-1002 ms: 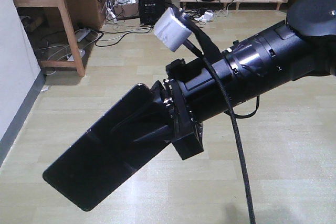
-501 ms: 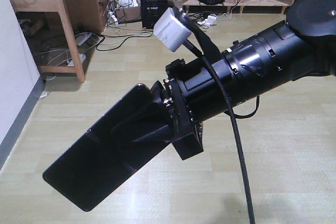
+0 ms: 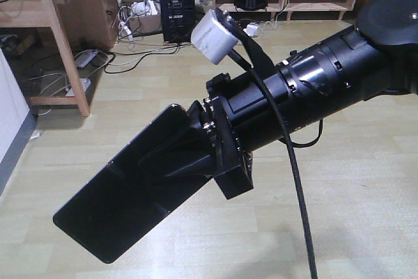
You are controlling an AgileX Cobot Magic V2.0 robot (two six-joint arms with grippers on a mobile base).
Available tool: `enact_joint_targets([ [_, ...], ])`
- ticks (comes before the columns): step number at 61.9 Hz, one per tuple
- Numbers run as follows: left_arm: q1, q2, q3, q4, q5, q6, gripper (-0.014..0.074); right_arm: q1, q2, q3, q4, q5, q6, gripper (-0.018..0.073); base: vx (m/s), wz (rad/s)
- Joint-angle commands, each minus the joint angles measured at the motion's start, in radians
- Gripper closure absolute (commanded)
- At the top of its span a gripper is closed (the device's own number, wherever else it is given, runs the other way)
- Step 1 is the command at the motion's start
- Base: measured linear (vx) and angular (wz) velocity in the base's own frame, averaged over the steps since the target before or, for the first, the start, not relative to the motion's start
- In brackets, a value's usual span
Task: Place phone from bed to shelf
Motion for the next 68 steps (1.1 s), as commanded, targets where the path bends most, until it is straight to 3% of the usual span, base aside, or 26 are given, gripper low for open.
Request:
enact_joint_targets([
  [1,-0.003,-0.004,-0.023,-0.009,-0.074,-0.006,0.0595,-0.003,-0.037,-0.028,0.082,0.063,-0.001,0.0562,0.20,-0.08],
  [68,-0.003,-0.004,-0.023,-0.009,-0.074,-0.006,0.0595,-0.003,-0.037,-0.028,0.082,0.064,-0.001,0.0562,0.21,-0.21],
])
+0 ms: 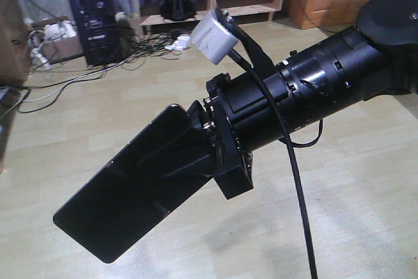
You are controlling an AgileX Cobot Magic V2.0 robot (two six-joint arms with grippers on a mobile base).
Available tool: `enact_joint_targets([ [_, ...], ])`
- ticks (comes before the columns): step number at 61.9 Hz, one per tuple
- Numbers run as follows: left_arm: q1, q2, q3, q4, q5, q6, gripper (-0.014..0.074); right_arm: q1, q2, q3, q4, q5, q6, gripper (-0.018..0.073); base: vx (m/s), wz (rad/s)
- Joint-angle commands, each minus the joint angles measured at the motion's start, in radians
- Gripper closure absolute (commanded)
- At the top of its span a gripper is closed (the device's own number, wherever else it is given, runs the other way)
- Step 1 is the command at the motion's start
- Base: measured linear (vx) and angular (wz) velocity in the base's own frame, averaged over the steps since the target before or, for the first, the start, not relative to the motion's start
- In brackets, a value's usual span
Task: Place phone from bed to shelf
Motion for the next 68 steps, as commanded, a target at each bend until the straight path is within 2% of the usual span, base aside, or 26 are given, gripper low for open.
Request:
enact_joint_targets([
  [1,-0.003,-0.004,-0.023,-0.009,-0.074,-0.006,0.0595,-0.003,-0.037,-0.028,0.082,0.065,-0.001,0.0562,0.21,-0.35],
  [68,-0.003,-0.004,-0.023,-0.009,-0.074,-0.006,0.0595,-0.003,-0.037,-0.028,0.082,0.064,-0.001,0.0562,0.28,-0.25],
])
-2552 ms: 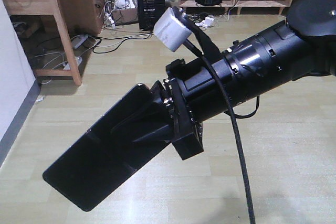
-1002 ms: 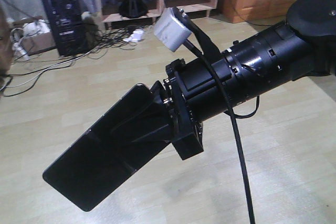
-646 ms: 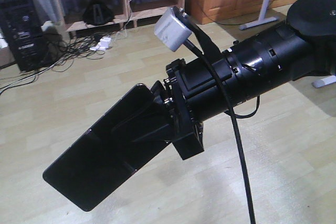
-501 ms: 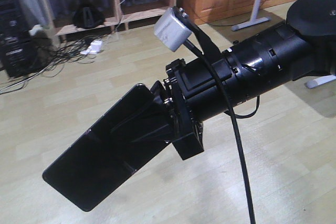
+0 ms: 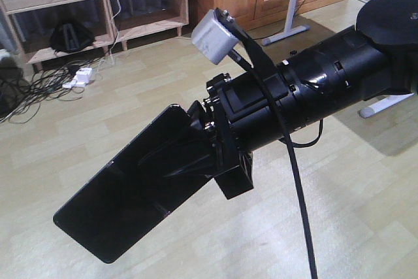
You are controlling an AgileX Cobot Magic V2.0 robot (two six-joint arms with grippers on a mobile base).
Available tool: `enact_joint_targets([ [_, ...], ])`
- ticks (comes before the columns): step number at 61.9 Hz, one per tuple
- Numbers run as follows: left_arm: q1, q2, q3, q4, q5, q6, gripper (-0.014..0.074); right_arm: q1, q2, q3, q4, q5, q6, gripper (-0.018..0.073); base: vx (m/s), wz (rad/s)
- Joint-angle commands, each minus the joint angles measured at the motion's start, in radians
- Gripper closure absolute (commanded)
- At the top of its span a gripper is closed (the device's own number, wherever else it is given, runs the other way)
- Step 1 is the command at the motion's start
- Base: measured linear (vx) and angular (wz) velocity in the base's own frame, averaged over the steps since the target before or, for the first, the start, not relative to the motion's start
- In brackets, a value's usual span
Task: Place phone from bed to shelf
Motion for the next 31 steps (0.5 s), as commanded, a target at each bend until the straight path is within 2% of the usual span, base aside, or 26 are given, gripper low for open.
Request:
enact_joint_targets([
  [1,-0.003,-0.004,-0.023,-0.009,-0.074,-0.006,0.0595,-0.003,-0.037,-0.028,0.082,0.063,-0.001,0.0562,0.33,-0.11],
  [31,-0.003,-0.004,-0.023,-0.009,-0.074,-0.006,0.0595,-0.003,-0.037,-0.028,0.082,0.063,-0.001,0.0562,0.35,-0.09],
])
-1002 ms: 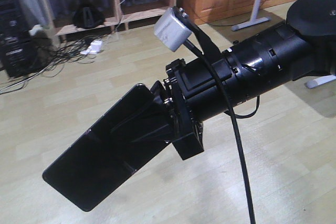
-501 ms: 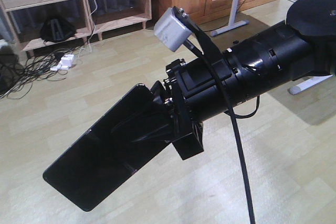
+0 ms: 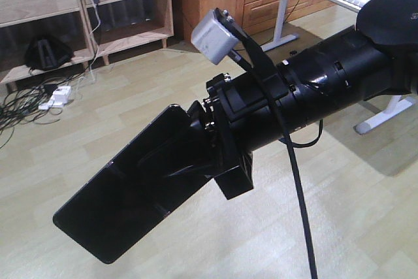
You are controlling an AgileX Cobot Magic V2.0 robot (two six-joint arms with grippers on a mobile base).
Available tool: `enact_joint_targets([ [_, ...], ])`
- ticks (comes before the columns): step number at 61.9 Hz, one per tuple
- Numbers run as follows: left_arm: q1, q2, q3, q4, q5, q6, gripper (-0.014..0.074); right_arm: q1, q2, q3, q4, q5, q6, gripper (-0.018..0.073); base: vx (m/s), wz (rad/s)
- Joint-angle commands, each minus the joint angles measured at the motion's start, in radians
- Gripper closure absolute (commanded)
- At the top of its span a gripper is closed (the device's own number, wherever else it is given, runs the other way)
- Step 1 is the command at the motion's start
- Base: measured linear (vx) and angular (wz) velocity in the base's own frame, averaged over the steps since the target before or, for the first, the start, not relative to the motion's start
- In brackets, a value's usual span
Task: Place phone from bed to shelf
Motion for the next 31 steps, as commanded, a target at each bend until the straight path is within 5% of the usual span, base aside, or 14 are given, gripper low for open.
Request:
enact_joint_targets([
  [1,-0.003,-0.004,-0.023,-0.009,-0.074,-0.006,0.0595,-0.003,-0.037,-0.028,0.082,0.063,-0.001,0.0562,0.38,-0.10],
  [31,-0.003,-0.004,-0.023,-0.009,-0.074,-0.006,0.0595,-0.003,-0.037,-0.028,0.082,0.063,-0.001,0.0562,0.40,-0.11],
])
